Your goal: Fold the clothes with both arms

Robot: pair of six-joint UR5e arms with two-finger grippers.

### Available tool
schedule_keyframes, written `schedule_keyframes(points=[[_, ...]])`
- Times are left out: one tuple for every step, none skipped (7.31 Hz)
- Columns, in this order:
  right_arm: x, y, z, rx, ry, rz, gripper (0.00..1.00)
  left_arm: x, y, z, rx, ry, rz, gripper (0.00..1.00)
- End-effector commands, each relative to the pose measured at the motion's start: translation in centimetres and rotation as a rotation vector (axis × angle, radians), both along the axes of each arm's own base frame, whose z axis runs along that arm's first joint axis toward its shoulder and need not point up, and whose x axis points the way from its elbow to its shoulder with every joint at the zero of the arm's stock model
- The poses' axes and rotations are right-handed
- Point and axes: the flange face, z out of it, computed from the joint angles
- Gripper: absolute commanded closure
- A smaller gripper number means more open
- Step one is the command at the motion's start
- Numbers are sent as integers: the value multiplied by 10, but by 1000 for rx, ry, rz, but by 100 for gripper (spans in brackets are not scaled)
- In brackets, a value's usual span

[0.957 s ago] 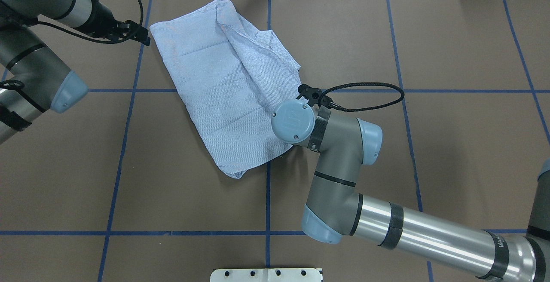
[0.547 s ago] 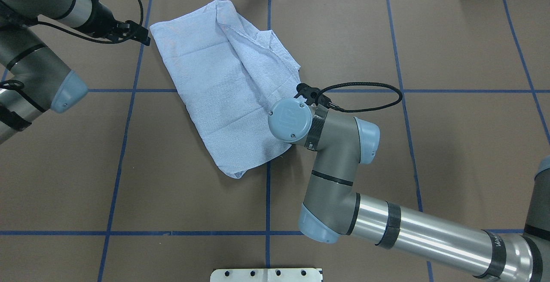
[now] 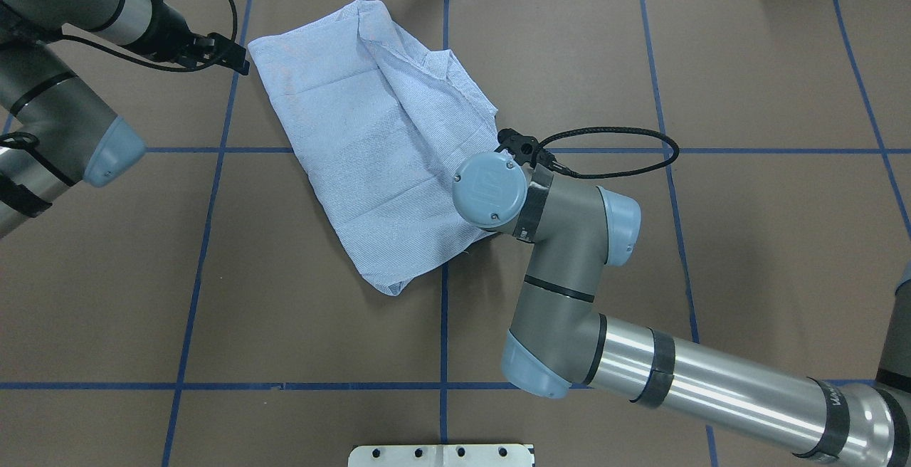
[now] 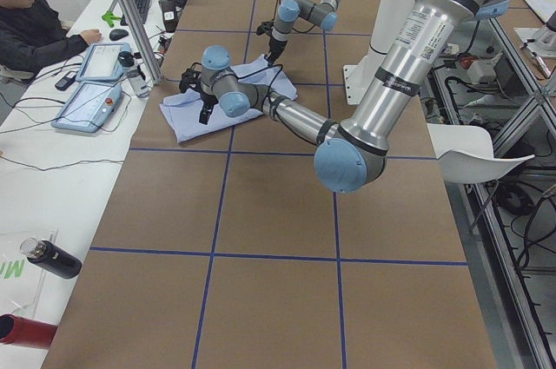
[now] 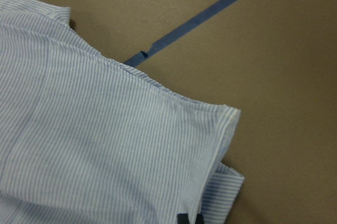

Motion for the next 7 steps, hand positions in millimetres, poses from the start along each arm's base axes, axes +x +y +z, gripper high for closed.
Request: schedule_keyframes(points=[[4,58,-16,-10,-21,16,100,-2,8,-6,5,20,21,0],[-6,83,-35,-21,-24,11,100,-2,8,-7,6,21,21,0],[-14,97,-48,-38,-26,14,100,-2,9,-8,8,22,22,0],[-24,112,-56,-26,-20,17,100,0,11,-6,6,21,25,0],[-27,118,-60,-19,-23,16,100,0,12,-5,5,21,27,0],[-27,118,-59,-17,-18,13,100,3,14,-5,4,23,35,0],[-27,117,-50,-3,2,-10,57,4,15,-6,3,25,37,0]])
